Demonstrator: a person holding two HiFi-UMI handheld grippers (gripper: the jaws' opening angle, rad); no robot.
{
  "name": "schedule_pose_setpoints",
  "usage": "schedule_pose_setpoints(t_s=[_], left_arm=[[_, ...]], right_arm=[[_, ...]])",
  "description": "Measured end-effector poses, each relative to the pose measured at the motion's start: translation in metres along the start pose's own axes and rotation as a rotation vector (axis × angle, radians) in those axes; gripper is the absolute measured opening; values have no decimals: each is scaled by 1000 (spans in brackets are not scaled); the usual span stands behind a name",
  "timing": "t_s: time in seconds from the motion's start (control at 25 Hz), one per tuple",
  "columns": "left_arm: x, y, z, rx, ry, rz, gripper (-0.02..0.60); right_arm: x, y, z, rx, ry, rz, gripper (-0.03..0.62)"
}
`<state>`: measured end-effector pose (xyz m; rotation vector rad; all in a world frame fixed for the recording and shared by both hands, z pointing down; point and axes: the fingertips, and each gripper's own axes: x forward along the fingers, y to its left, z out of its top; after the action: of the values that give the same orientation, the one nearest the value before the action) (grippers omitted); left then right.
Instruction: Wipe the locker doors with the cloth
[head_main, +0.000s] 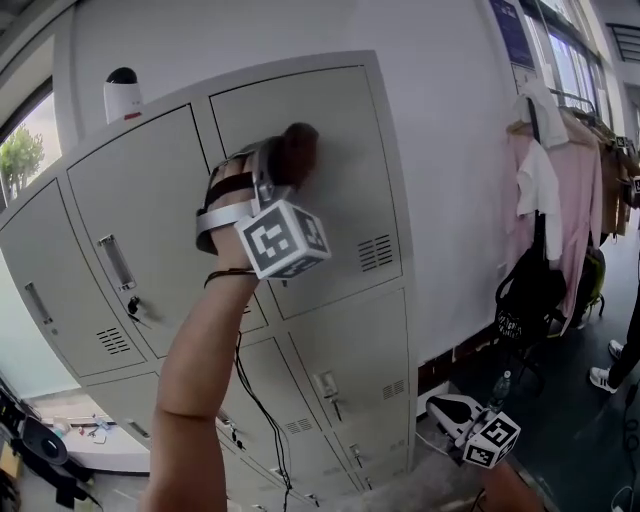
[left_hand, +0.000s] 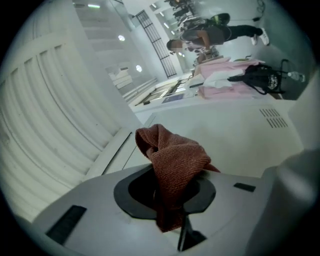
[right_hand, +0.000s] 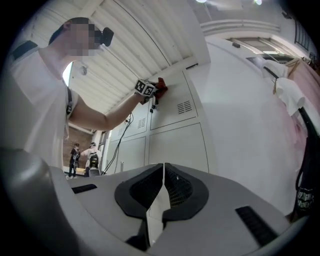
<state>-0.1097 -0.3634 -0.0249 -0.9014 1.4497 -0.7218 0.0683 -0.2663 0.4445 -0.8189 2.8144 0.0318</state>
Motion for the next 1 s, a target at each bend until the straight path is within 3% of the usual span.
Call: schedule_pose_setpoints(t_s=[0.16, 0.32, 0.68, 1.0], left_arm=[[-25, 31, -59, -31, 85, 52, 69], [-30, 28, -63, -4, 72, 78, 69], [26, -27, 53, 170, -74, -49, 69], [58, -75, 137, 186, -186, -144, 69]], right_arm=[[19, 7, -4, 4, 16, 55, 18], [34, 17, -7, 0, 23, 98, 18], [9, 12, 5, 21, -39, 57, 18], [-26, -4, -5, 14, -2, -71, 18]])
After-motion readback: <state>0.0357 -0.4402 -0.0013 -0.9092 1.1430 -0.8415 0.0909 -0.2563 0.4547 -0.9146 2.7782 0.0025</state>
